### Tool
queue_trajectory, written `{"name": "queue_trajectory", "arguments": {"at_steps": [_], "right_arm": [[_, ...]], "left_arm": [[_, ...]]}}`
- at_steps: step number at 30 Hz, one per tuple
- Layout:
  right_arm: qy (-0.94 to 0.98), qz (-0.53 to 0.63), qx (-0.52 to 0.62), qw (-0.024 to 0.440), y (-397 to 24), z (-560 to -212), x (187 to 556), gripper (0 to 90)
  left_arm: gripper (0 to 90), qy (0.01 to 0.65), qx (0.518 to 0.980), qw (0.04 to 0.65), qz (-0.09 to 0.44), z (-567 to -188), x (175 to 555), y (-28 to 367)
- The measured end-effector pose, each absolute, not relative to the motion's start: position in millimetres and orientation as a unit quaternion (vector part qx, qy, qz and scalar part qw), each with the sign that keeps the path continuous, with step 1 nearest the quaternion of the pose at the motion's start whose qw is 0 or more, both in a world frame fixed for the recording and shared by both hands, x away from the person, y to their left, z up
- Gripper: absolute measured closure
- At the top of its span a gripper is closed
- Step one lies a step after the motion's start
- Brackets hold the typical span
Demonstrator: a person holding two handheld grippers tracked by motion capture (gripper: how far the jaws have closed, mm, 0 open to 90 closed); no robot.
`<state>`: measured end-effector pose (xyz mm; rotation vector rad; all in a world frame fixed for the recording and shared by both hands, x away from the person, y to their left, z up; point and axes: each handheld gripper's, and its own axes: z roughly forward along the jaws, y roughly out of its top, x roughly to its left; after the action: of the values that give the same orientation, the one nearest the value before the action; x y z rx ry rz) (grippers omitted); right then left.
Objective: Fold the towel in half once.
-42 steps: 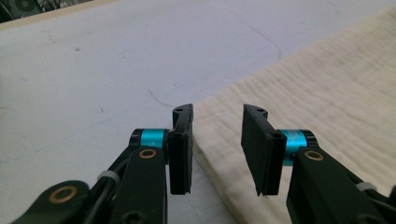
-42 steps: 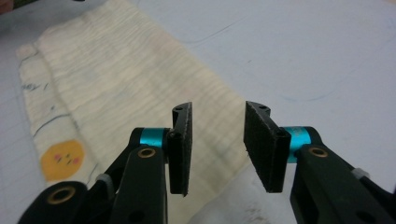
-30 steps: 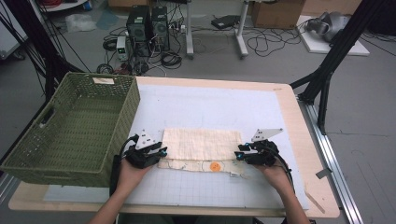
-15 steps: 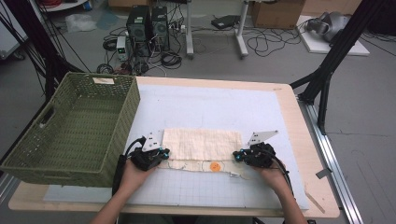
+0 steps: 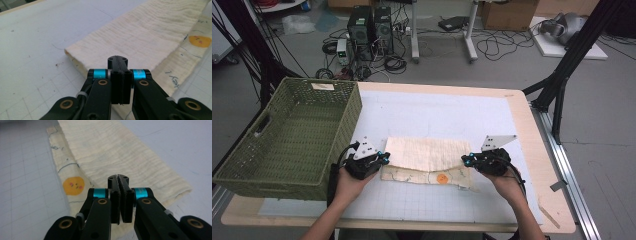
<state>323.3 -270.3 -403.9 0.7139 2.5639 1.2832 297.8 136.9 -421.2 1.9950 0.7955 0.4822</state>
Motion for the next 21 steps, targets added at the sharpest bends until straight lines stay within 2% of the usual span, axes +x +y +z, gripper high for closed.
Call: {"name": "queue_trajectory", "arguments": {"at_steps": [9, 17, 21], "right_arm": [[0.862, 0.442, 0.233, 0.090, -276.2, -399.6, 301.7, 88.8], [0.874, 0.413, 0.250, 0.059, -278.8, -434.9, 289.8, 88.9], [0.880, 0.401, 0.250, 0.051, -277.8, -439.5, 291.0, 86.8]], "left_arm": [[89.7, 0.324, 0.813, 0.446, 0.188, -430.7, 281.4, 149.9], [89.6, 0.322, 0.827, 0.428, 0.172, -445.4, 276.2, 145.0], [89.3, 0.327, 0.826, 0.429, 0.166, -448.4, 275.7, 145.0]]}}
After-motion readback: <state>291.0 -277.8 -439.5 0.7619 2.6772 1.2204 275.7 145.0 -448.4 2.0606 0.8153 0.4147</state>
